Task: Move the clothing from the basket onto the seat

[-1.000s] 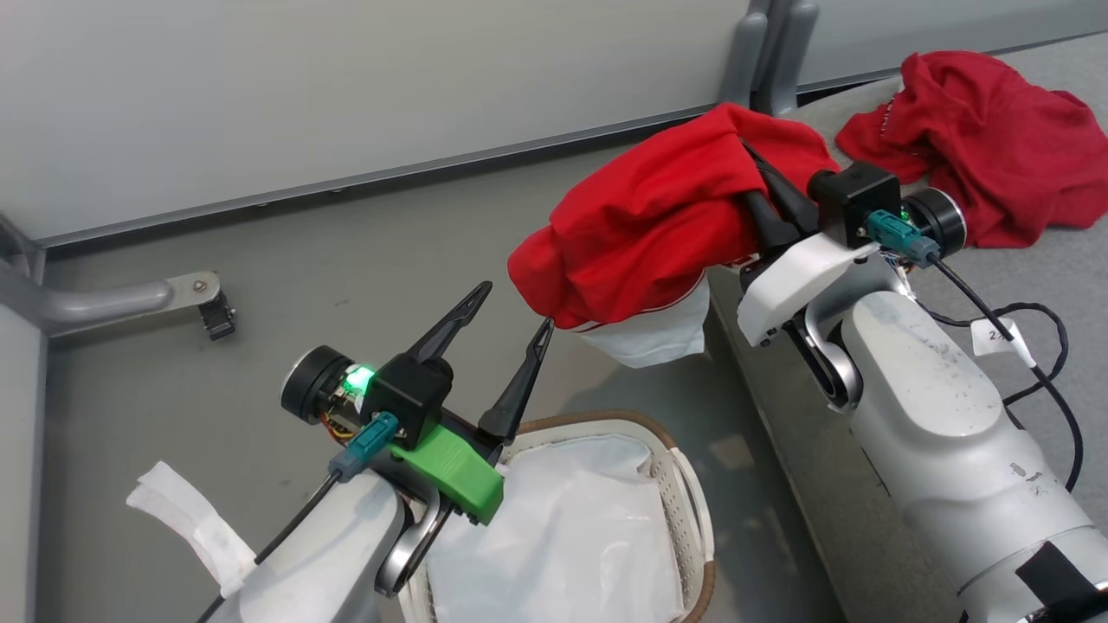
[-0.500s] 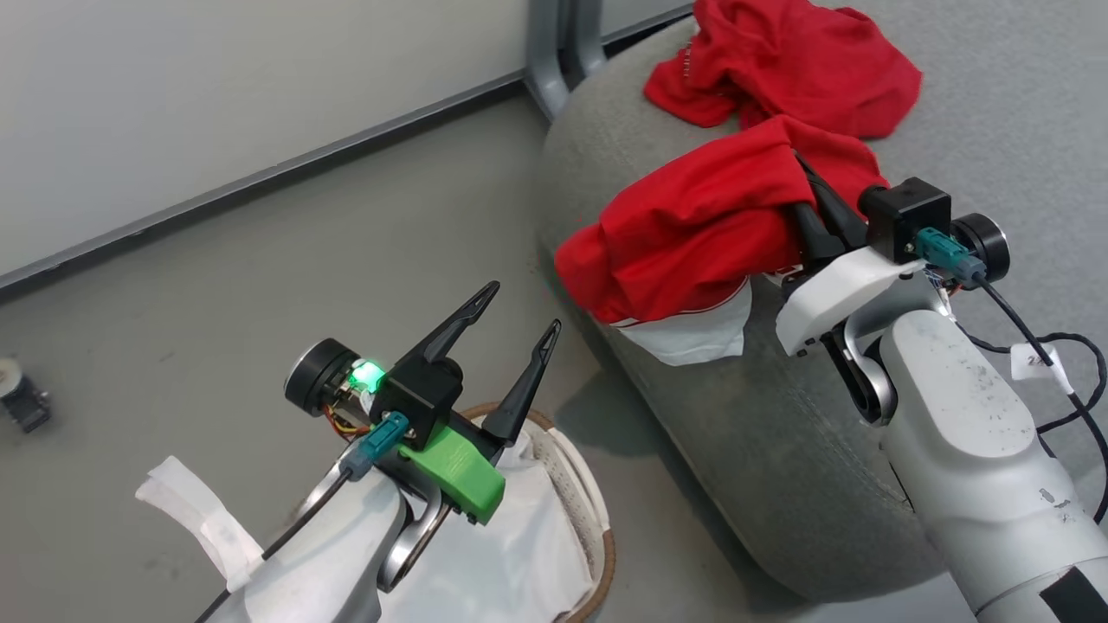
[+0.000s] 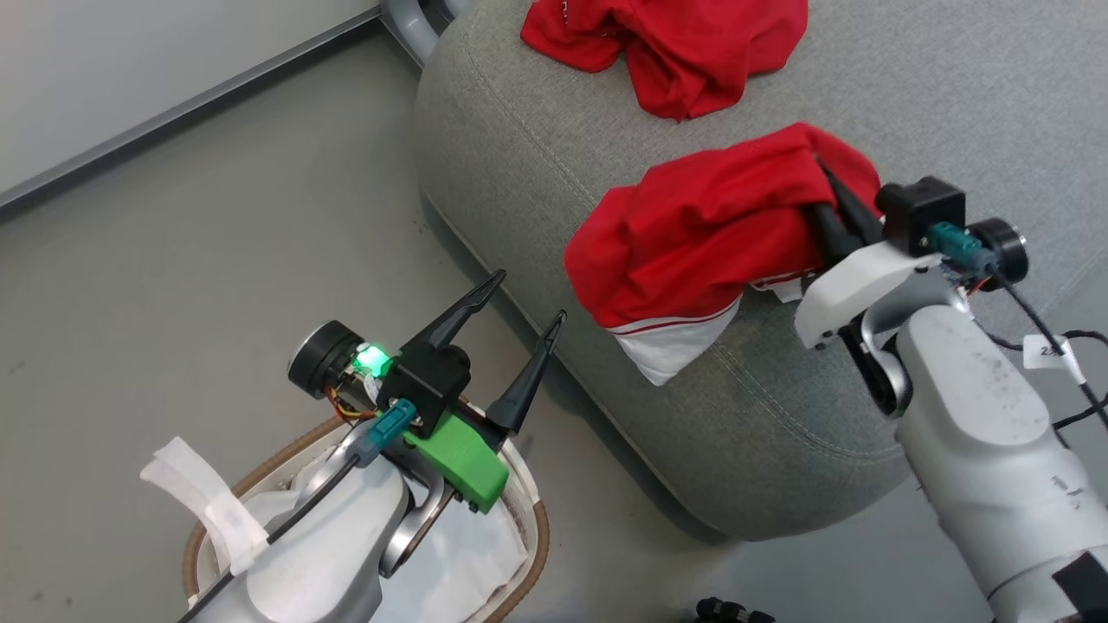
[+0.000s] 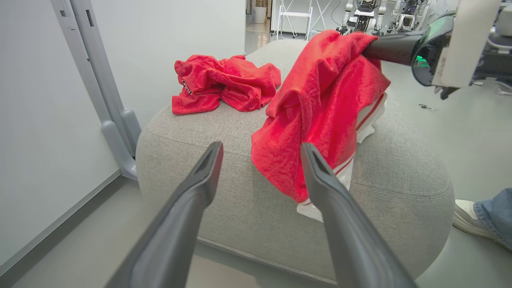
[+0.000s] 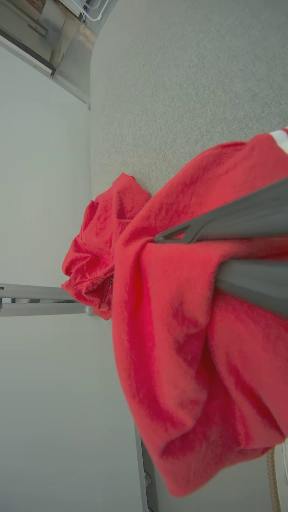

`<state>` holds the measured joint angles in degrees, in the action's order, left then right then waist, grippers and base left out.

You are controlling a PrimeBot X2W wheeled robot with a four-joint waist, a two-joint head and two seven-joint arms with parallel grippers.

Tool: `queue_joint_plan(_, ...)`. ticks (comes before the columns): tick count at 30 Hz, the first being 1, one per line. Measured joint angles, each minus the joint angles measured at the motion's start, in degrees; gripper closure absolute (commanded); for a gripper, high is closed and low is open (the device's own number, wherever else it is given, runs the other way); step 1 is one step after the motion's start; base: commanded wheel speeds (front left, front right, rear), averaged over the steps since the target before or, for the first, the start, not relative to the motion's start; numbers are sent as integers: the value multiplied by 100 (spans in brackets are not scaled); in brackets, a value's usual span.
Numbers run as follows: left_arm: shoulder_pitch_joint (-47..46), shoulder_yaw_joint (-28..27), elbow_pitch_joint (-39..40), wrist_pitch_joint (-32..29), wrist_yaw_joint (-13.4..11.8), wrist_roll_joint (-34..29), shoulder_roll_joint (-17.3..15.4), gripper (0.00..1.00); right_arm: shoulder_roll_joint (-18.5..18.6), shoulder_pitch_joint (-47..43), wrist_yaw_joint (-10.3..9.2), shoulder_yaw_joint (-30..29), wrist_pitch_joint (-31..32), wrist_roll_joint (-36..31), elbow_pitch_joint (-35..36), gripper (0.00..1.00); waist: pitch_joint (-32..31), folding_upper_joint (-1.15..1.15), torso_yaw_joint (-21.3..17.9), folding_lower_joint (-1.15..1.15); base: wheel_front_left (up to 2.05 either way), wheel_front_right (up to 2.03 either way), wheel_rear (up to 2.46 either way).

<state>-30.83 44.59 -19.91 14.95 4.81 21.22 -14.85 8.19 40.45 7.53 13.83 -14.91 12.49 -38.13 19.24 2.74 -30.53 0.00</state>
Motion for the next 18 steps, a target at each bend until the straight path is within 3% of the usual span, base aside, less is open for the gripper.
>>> queue_joint_plan(8,-76,38,216,0,-52,-36,1,0,881,1267,0,-170,1,7,-536,100,209,0,514,0,0,0,0)
queue_joint_plan(18,-361,52,485,-1,-135,-121,89,0,2232,2852,0,-1172,156,-266,-967,100,623,0,1513,0,0,0,0)
